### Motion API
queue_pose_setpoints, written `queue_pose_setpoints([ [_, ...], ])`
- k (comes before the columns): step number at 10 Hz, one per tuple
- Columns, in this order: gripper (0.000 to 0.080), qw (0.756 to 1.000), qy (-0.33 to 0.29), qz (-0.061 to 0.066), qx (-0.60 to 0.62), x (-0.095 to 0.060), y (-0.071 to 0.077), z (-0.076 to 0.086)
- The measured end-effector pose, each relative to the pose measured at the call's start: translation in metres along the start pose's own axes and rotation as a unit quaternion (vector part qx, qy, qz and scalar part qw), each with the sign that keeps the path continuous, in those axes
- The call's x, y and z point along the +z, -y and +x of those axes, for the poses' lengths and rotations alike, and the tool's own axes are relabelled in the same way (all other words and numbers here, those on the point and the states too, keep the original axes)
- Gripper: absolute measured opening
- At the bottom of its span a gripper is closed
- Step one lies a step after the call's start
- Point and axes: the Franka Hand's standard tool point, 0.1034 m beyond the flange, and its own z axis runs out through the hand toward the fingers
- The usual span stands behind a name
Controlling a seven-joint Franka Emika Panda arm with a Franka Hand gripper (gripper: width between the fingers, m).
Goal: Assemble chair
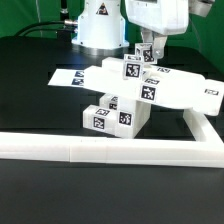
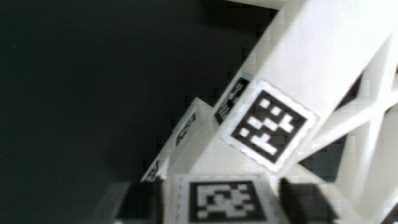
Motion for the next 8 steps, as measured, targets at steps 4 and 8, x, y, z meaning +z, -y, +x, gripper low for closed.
queue_pose_setpoints([
  [4, 0.0635, 0.996, 0.000, -0.001, -0.093, 0.0006, -0.0002, 0.0000],
  [8, 0.0649, 0.964, -0.006, -0.014, -0.264, -0.0003, 0.0009, 0.0006],
])
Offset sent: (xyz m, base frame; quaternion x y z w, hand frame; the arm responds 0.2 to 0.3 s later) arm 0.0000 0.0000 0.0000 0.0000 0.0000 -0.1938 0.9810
